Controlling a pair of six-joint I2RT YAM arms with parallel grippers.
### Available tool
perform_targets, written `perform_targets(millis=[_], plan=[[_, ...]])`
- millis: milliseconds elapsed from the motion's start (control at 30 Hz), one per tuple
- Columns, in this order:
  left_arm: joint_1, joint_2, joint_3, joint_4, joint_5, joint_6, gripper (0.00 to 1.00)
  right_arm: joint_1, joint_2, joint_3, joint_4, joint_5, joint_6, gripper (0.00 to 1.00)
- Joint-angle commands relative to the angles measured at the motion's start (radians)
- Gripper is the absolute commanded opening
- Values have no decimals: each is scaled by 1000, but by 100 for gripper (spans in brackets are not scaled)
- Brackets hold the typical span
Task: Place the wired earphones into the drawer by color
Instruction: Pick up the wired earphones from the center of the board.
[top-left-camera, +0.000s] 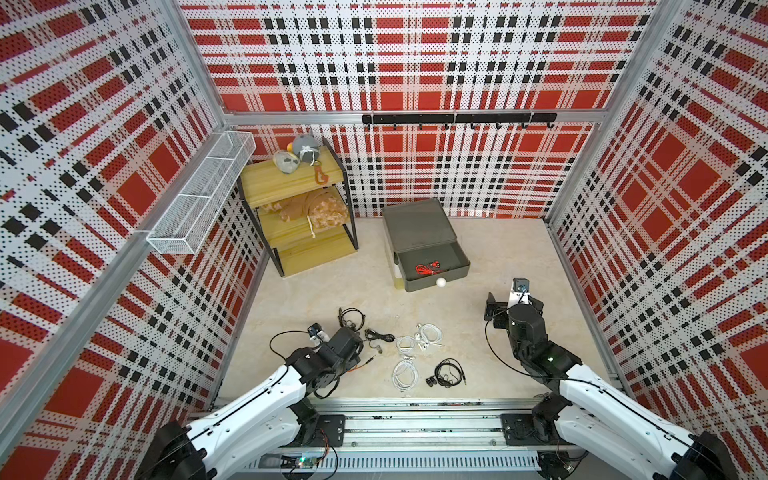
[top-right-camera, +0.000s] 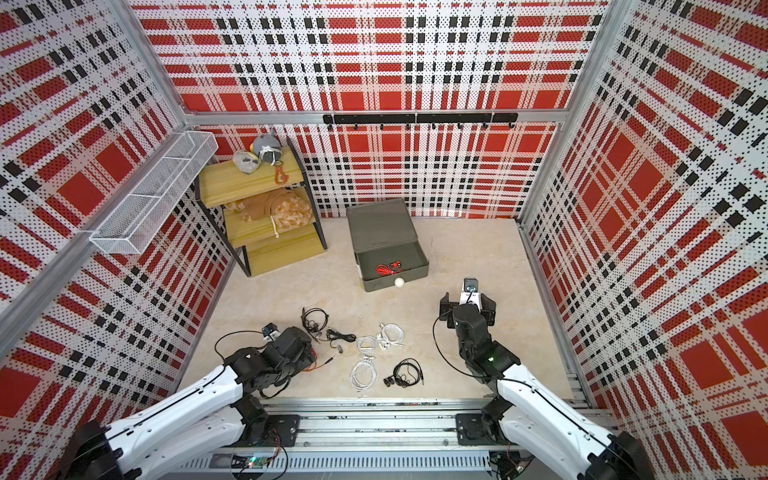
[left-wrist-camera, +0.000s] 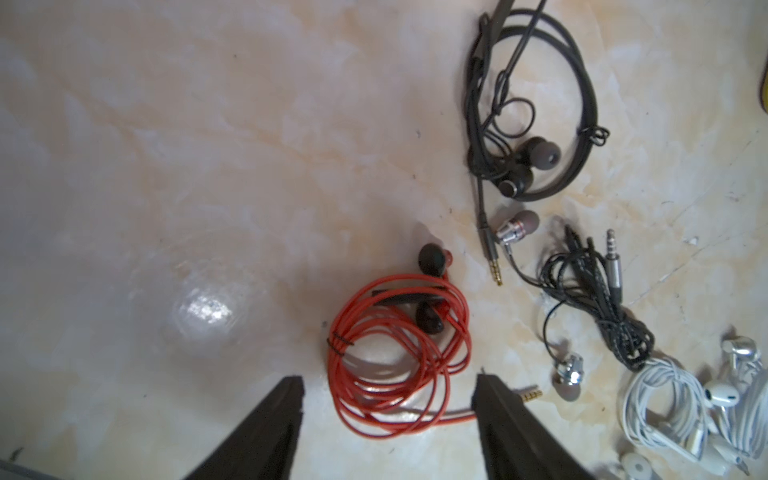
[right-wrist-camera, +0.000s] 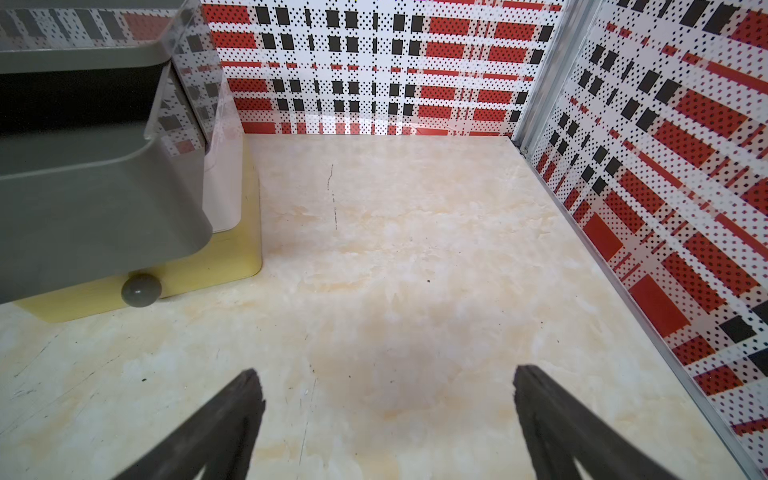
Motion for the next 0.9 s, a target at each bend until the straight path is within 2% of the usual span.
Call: perform_targets(millis=[0,100,333,467,533,767,867], plan=[[-19,9,-20,-35,-11,-34,65,-8,3,-12,21,0,9,100],[-23,35,-16,-34,-14,-37,59,-9,2,-13,25,-8,10,100],[-23,105,-10,-32,-22,-30,58,-13,4,-14,25,-11,10,100],[-25,119,-13,-25,-31,-30,51,-16,-4,-17,27,-8,10,100],[-25,121,-18,-17,-37,-29,41,-18,-5,-19,27,-10,12,100],[-25,148,-24,-4,-40,-32,36,-19,3,-19,30,-12,12,100],[-24,150,-26,-3,-46,-38,27,-19,1,-19,29,-13,14,100]])
